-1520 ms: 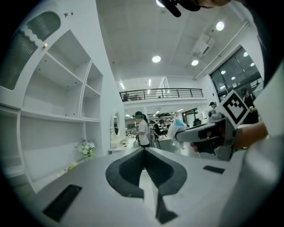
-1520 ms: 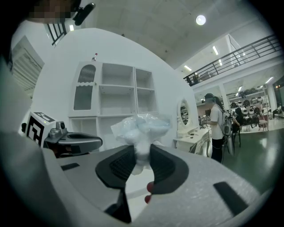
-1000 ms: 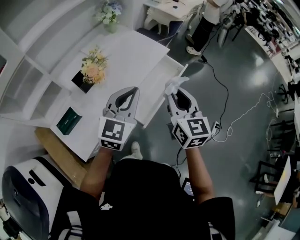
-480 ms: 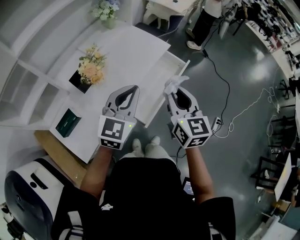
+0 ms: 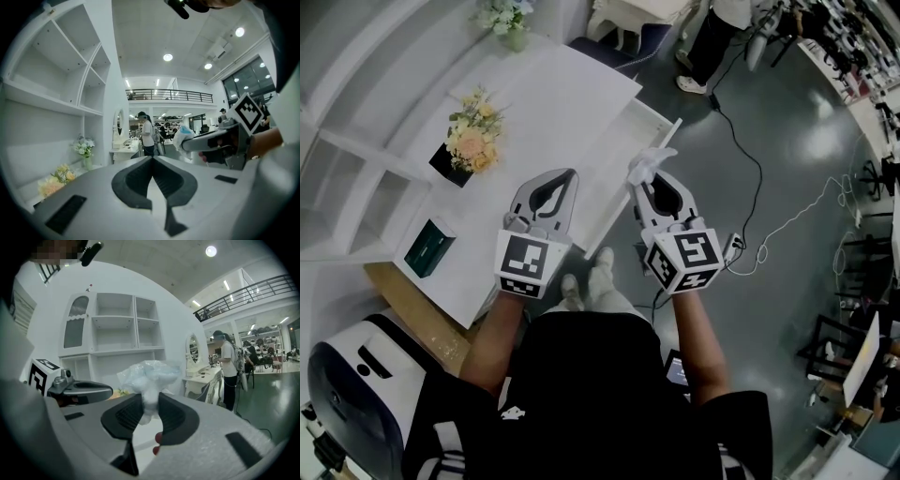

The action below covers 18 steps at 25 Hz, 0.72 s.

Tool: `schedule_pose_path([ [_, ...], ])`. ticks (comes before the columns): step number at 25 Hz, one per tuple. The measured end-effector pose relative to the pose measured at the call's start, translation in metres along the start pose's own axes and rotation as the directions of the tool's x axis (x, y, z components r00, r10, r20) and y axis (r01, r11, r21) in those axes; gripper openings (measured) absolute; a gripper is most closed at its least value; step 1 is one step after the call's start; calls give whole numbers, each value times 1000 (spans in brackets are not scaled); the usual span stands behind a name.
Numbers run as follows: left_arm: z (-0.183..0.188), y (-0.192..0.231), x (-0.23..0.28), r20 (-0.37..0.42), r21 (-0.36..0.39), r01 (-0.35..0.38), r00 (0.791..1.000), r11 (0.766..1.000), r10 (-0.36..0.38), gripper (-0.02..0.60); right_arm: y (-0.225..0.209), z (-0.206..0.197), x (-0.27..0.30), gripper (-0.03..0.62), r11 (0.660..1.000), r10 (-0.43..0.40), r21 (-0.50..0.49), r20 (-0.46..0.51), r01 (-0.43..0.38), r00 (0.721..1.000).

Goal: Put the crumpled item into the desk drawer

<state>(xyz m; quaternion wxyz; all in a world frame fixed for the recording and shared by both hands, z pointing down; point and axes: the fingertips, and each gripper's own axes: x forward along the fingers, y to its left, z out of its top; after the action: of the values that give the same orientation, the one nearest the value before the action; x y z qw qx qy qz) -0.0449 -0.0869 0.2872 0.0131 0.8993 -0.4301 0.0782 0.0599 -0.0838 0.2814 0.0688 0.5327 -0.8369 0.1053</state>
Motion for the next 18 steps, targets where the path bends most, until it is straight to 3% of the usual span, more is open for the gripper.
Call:
schedule_pose_path([
  [18,-44,11,67,-111,-71,-50,993,996,41,6,-51,-36,58,86,997,83,16,-132,-81,988],
])
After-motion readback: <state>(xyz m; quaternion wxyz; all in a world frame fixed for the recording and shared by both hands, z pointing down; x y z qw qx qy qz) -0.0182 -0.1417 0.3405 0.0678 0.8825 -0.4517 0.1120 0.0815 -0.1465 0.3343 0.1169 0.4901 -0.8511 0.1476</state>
